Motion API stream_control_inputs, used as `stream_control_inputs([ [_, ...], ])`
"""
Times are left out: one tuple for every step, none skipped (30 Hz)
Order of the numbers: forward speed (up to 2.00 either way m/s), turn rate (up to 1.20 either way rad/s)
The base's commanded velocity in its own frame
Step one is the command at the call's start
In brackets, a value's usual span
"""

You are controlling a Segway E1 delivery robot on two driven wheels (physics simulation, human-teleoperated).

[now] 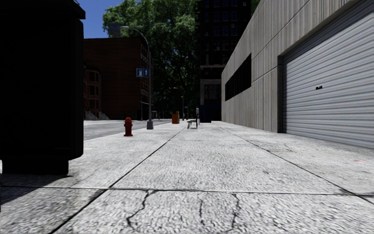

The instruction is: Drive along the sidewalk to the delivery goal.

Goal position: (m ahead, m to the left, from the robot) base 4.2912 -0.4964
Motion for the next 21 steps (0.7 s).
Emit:
stream_control_inputs([
  [2.0,-0.19],
  [2.0,-0.19],
  [2.0,-0.17],
  [2.0,-0.17],
  [2.0,-0.17],
  [2.0,-0.17],
  [2.0,-0.17],
  [2.0,-0.16],
  [2.0,-0.16],
  [2.0,-0.16],
  [2.0,-0.16],
  [2.0,-0.16],
  [2.0,-0.16],
  [2.0,-0.16],
  [2.0,-0.16],
  [2.0,-0.16],
  [2.0,-0.16],
  [2.0,-0.16],
  [2.0,-0.16],
  [2.0,-0.16],
  [2.0,-0.16],
])
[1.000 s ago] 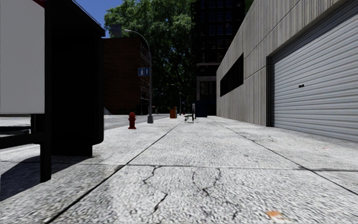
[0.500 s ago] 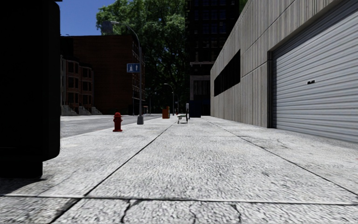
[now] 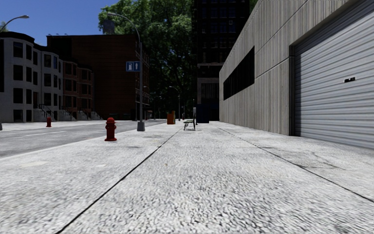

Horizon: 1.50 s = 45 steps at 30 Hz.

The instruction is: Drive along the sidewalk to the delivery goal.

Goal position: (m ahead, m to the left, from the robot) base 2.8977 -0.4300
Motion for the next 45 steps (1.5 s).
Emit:
stream_control_inputs([
  [2.0,-0.16],
  [2.0,-0.16],
  [2.0,-0.16],
  [2.0,-0.16],
  [2.0,-0.16],
  [2.0,-0.16],
  [2.0,-0.16],
  [2.0,-0.16],
  [2.0,-0.16],
  [2.0,-0.16],
  [2.0,-0.16],
  [2.0,-0.16],
  [2.0,-0.16],
  [2.0,-0.16],
  [2.0,-0.2],
  [2.0,-0.2],
  [2.0,-0.25],
  [2.0,-0.27],
  [2.0,-0.27],
  [2.0,-0.27],
  [2.0,-0.27],
  [2.0,-0.27],
  [2.0,-0.27],
  [2.0,-0.27],
  [2.0,-0.27],
  [2.0,-0.27],
  [2.0,-0.27],
  [2.0,-0.03],
  [2.0,0.0],
  [2.0,0.0],
  [2.0,0.0],
  [2.0,0.0],
  [2.0,0.0],
  [2.0,0.0],
  [2.0,0.0],
  [2.0,0.0],
  [2.0,0.0],
  [2.0,0.0],
  [2.0,0.0],
  [2.0,0.0],
  [2.0,0.0],
  [1.9,0.0],
  [0.0,0.0],
  [0.0,0.0],
  [0.0,0.0],
])
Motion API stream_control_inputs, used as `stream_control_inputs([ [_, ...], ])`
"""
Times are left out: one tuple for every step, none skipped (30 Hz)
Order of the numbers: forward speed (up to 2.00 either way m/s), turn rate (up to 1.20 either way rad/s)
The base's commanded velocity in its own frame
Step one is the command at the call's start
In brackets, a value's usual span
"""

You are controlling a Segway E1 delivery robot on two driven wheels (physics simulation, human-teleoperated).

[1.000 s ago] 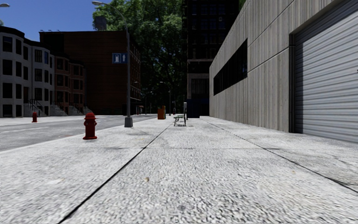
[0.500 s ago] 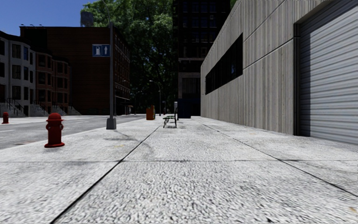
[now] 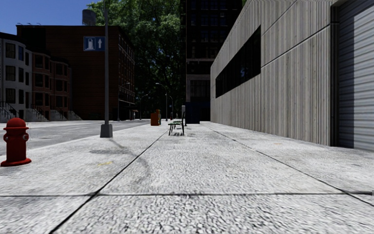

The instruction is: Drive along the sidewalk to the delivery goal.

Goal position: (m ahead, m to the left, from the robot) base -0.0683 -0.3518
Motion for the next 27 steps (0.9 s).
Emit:
stream_control_inputs([
  [0.0,0.0],
  [0.0,0.0],
  [0.0,0.0],
  [0.0,0.0],
  [0.0,0.0],
  [0.0,0.0],
  [0.0,0.0],
  [0.0,0.0],
  [0.0,0.0],
  [0.0,0.0],
  [0.0,0.0],
  [0.0,0.0],
  [0.0,0.0],
  [0.0,0.0],
  [0.0,0.0],
  [0.0,0.0],
  [0.0,0.0],
  [0.0,0.0],
  [0.0,0.0],
  [0.0,0.0],
  [0.0,0.0],
  [0.0,0.0],
  [0.0,0.0],
  [0.0,0.0],
  [0.0,0.0],
  [0.0,0.0],
  [0.0,0.0],
])
